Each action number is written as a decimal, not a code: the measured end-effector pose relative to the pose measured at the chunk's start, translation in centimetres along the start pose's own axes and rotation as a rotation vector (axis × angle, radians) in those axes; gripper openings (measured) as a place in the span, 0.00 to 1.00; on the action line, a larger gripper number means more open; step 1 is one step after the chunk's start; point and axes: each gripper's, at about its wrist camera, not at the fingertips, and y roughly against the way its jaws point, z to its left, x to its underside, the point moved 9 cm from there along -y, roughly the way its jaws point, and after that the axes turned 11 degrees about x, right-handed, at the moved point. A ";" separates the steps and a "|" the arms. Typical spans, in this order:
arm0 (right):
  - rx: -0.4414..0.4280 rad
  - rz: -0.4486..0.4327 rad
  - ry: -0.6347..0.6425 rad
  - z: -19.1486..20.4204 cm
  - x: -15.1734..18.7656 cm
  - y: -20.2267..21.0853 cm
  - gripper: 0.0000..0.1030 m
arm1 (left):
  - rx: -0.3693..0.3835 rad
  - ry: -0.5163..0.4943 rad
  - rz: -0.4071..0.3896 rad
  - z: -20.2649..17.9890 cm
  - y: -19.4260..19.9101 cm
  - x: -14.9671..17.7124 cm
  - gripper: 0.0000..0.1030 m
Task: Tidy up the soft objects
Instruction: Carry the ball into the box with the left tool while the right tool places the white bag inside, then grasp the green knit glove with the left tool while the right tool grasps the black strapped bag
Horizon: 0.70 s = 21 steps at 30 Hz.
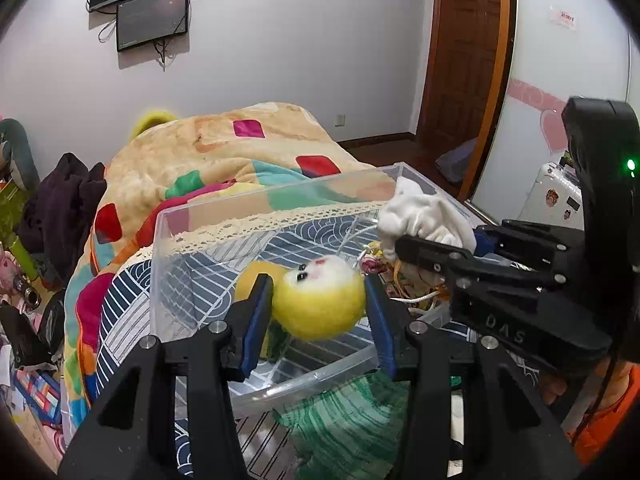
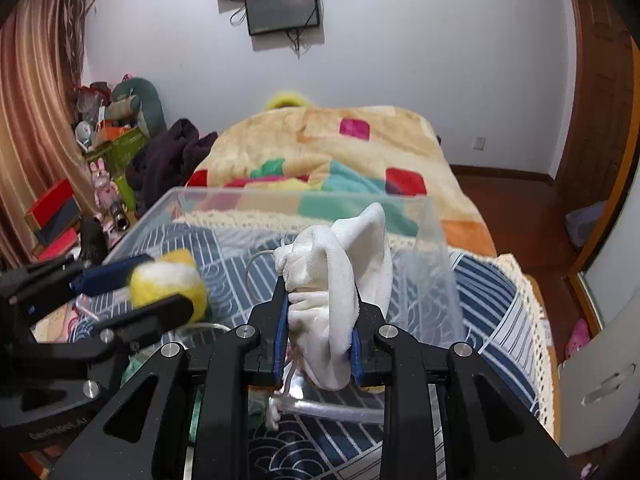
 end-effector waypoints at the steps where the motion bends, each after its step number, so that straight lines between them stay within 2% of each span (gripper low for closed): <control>1: -0.001 0.006 0.001 0.1 0.2 0.0 0.24 | 0.003 0.006 0.004 0.1 -0.1 0.1 0.50; 6: -0.011 0.012 -0.007 -0.4 0.4 0.3 0.27 | 0.002 0.018 -0.008 0.2 0.4 0.2 0.58; 9: -0.011 -0.003 -0.015 -0.8 0.3 1.1 0.33 | 0.007 0.015 -0.023 0.0 1.3 0.1 0.59; 11: -0.009 -0.026 -0.024 -1.2 0.0 1.9 0.40 | 0.004 0.011 -0.042 -0.1 2.1 -0.1 0.63; 15: 0.005 -0.075 -0.027 -1.5 -0.6 3.6 0.47 | 0.020 0.020 -0.081 -0.4 4.1 -0.4 0.71; 20: 0.005 -0.140 -0.021 -1.4 -0.8 6.0 0.72 | 0.033 0.031 -0.090 -0.3 5.8 0.5 0.73; 21: 0.003 -0.150 -0.019 -1.4 -0.6 6.4 0.74 | 0.035 0.035 -0.087 -0.2 6.0 0.9 0.73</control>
